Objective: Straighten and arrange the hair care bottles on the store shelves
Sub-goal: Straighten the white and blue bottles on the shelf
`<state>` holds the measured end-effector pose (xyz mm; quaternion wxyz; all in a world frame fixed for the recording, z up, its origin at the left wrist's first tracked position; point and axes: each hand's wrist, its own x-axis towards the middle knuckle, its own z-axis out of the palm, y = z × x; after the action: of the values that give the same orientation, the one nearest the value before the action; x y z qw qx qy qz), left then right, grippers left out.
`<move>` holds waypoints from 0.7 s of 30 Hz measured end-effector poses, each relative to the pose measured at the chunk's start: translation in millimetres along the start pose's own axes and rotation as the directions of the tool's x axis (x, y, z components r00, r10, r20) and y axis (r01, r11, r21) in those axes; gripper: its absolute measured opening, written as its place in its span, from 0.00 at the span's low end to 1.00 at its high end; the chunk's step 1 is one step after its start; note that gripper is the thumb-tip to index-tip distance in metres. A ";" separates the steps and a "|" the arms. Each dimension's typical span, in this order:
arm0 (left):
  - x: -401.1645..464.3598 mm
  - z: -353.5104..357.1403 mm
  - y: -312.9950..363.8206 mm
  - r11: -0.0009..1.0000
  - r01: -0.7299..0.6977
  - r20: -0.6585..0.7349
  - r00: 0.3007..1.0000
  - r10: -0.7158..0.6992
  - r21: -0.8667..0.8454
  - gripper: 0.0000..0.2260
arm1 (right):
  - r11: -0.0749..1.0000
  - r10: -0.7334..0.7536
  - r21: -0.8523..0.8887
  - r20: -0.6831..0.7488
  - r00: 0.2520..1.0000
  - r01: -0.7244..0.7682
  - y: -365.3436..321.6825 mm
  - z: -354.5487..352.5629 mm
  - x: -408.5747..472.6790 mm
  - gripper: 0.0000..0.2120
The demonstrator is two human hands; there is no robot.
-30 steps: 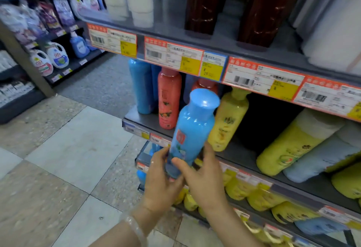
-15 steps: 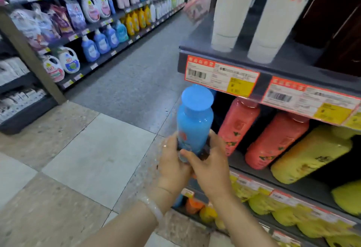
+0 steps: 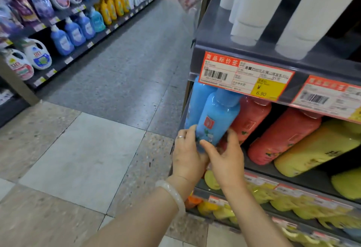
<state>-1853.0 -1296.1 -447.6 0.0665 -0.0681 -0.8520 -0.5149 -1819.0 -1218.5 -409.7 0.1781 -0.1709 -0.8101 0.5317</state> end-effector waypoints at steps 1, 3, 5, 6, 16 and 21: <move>0.5 0.3 2.3 1.000 0.019 0.006 1.000 -0.019 -0.003 0.24 | 1.000 0.009 0.007 -0.007 1.000 -0.009 0.4 -0.1 1.0 0.26; 1.5 1.3 5.5 0.999 0.040 0.018 0.999 -0.040 -0.012 0.22 | 1.000 0.017 0.014 -0.023 1.000 -0.017 -0.3 0.7 3.0 0.26; 3.9 4.4 6.1 0.999 0.053 0.031 0.998 -0.052 -0.009 0.20 | 1.000 0.021 -0.005 -0.033 0.999 -0.021 0.9 1.1 5.6 0.24; 5.1 6.7 5.3 0.998 0.066 0.028 0.997 -0.066 -0.008 0.19 | 0.999 0.024 -0.028 -0.038 0.999 -0.025 1.5 1.1 6.4 0.23; 2.5 17.9 -0.3 0.997 0.062 -0.015 0.998 -0.062 0.046 0.24 | 0.990 0.071 -0.113 -0.152 0.986 -0.089 17.6 -8.9 -6.7 0.14; 4.2 20.0 1.5 0.995 0.075 -0.005 0.997 -0.075 0.070 0.32 | 0.991 0.133 0.010 -0.285 0.949 -0.135 33.8 -31.1 -9.7 0.19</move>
<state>-1857.7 -1277.5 -454.7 0.0507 -0.0331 -0.8713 -0.4871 -1792.8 -1185.4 -430.4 0.2555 -0.3010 -0.7651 0.5088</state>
